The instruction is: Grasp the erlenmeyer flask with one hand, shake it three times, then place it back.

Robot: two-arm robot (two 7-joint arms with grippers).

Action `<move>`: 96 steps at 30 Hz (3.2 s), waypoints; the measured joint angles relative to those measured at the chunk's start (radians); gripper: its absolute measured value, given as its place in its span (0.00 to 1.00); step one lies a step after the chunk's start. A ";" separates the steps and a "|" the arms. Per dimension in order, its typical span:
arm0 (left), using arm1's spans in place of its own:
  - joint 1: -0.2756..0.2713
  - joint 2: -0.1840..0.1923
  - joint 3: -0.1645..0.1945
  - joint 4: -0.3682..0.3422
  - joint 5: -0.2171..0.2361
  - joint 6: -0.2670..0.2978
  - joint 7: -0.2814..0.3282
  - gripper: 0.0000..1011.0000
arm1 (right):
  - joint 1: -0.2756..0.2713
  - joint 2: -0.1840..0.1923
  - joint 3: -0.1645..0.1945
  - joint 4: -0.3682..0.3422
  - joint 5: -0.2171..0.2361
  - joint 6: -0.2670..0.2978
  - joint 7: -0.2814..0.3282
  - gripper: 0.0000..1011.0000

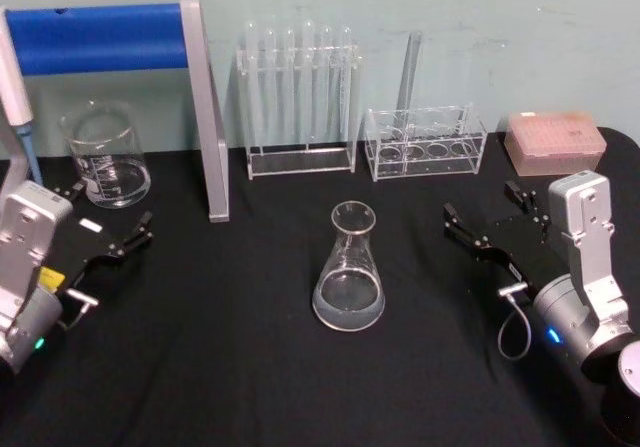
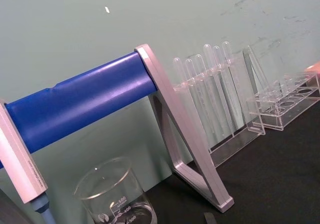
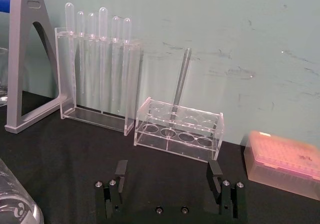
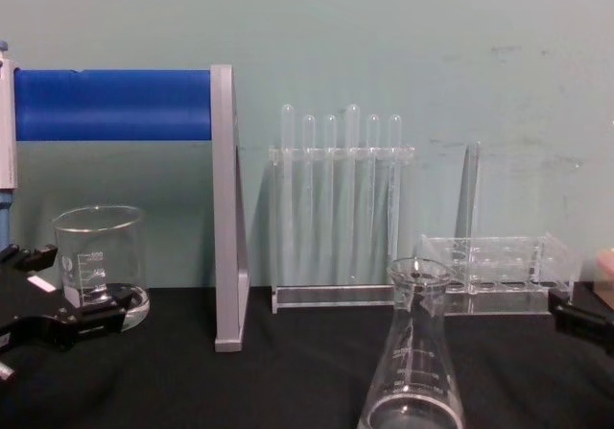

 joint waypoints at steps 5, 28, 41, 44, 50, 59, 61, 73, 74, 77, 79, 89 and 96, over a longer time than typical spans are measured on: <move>0.000 0.000 0.000 0.000 0.000 0.000 0.000 0.99 | 0.000 0.000 0.000 0.000 0.000 0.000 0.000 0.99; 0.000 0.000 0.000 0.000 0.000 0.000 0.000 0.99 | -0.001 0.000 0.000 -0.001 0.001 0.000 0.000 0.99; 0.000 0.000 0.000 0.000 0.000 0.000 0.000 0.99 | -0.001 0.000 0.000 -0.001 0.001 0.000 0.000 0.99; 0.000 0.000 0.000 0.000 0.000 0.000 0.000 0.99 | -0.001 0.000 0.000 -0.001 0.001 0.000 0.000 0.99; 0.000 0.000 0.000 0.000 0.000 0.000 0.000 0.99 | -0.001 0.000 0.000 -0.001 0.001 0.000 0.000 0.99; 0.000 0.000 0.000 0.000 0.000 0.000 0.000 0.99 | -0.001 0.000 0.000 -0.001 0.001 0.000 0.000 0.99; 0.000 0.000 0.000 0.000 0.000 0.000 0.000 0.99 | -0.001 0.000 0.000 -0.001 0.001 0.000 0.000 0.99; 0.000 0.000 0.000 0.000 0.000 0.000 0.000 0.99 | -0.001 0.000 0.000 -0.001 0.001 0.000 0.000 0.99; 0.000 0.000 0.000 0.000 0.000 0.000 0.000 0.99 | -0.001 0.000 0.000 -0.001 0.001 0.000 0.000 0.99; 0.000 0.000 0.000 0.000 0.000 0.000 0.000 0.99 | -0.001 0.000 0.000 -0.001 0.001 0.000 0.000 0.99; 0.000 0.000 0.000 0.000 0.000 0.000 0.000 0.99 | -0.001 0.000 0.000 -0.001 0.001 0.000 0.000 0.99; 0.000 0.000 0.000 0.000 0.000 0.000 0.000 0.99 | -0.001 0.000 0.000 -0.001 0.001 0.000 0.000 0.99; 0.000 0.000 0.000 0.000 0.000 0.000 0.000 0.99 | -0.001 0.000 0.000 -0.001 0.001 0.000 0.000 0.99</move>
